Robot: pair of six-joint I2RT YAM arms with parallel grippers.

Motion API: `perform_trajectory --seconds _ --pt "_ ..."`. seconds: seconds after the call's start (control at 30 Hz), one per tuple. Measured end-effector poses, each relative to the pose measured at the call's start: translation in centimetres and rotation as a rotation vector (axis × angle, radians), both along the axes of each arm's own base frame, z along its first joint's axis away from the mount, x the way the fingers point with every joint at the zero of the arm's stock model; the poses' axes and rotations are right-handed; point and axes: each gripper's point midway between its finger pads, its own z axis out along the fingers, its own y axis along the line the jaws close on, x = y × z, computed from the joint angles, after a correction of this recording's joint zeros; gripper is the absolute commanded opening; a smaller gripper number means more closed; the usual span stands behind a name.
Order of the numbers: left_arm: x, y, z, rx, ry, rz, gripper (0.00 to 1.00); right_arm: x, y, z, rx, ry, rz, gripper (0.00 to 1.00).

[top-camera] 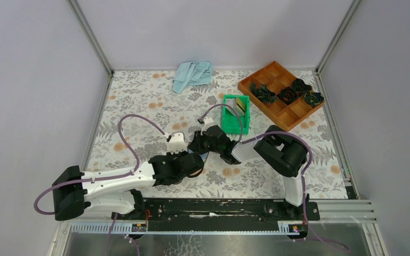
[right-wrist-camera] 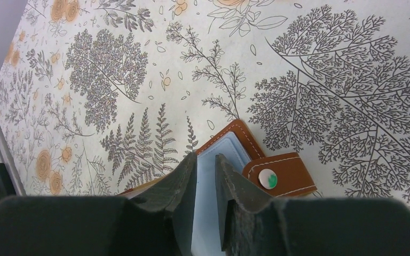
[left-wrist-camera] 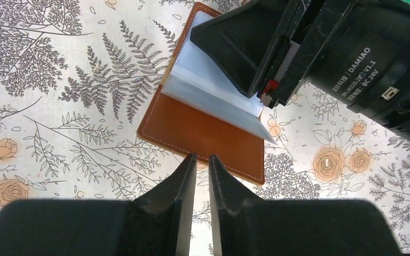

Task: Put the credit cards into the card holder
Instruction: Open the card holder at the center of the board.

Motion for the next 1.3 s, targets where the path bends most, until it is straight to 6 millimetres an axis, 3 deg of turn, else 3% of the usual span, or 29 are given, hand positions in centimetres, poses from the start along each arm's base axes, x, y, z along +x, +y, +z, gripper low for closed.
perform_trajectory --seconds 0.77,1.07,1.3 --pt "-2.0 0.6 -4.2 0.080 0.062 0.043 0.25 0.5 -0.4 0.0 0.001 -0.001 -0.047 0.27" --pt "-1.0 2.1 -6.2 0.127 0.056 0.110 0.25 0.5 -1.2 -0.1 -0.004 -0.002 -0.081 0.27" --pt "1.6 3.6 -6.4 0.086 0.036 0.199 0.25 0.7 -1.9 0.0 -0.005 0.003 -0.126 0.27"
